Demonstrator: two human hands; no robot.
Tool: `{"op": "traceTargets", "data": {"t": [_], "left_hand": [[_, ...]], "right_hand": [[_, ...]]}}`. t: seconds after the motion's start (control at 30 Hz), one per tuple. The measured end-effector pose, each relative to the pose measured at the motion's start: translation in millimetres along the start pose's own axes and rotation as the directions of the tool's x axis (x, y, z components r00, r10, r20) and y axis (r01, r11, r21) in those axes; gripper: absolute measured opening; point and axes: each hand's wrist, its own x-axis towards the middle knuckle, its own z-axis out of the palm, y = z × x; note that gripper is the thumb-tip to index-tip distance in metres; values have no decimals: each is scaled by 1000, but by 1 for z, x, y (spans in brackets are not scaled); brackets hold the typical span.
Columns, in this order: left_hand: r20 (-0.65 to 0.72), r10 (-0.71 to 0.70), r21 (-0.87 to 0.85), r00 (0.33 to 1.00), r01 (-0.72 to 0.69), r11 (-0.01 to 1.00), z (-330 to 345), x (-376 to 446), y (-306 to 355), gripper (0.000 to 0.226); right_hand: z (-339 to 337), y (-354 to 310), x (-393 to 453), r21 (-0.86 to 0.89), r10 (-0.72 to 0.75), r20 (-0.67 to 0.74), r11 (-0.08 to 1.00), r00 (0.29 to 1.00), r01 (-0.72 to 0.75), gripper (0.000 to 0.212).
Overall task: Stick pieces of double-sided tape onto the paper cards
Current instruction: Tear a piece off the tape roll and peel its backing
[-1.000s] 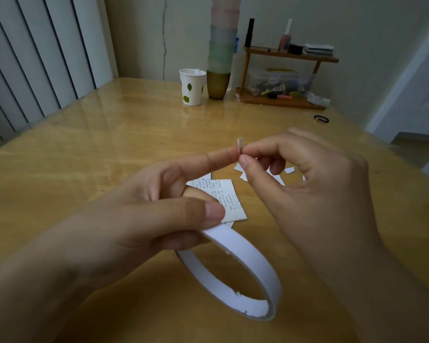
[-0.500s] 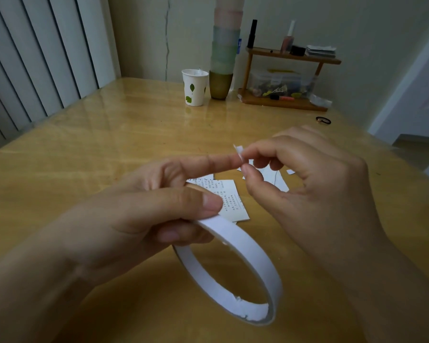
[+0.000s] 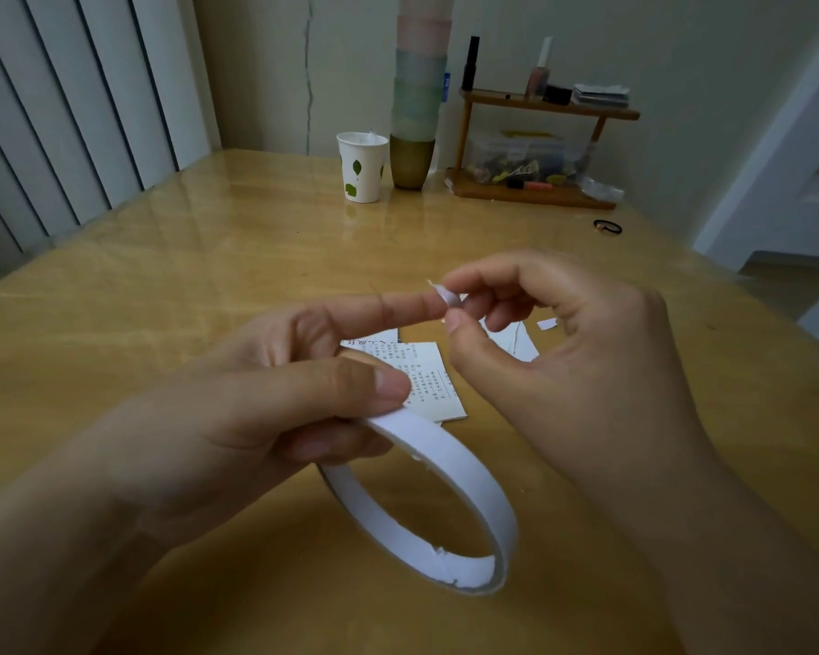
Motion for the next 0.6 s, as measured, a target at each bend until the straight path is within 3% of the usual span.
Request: {"op": "traceTargets", "data": {"t": [0.37,0.6], "left_hand": [[152,71,79,986,-83,993,2,-2,1,61],[160,49,293,986,-95,952,3,-2,-4,70]], "right_hand": [[2,-1,-2,-52,34,-77,998,996,-38,2],[4,-4,-2,-23,94,-81,995,992,-96,3]]}}
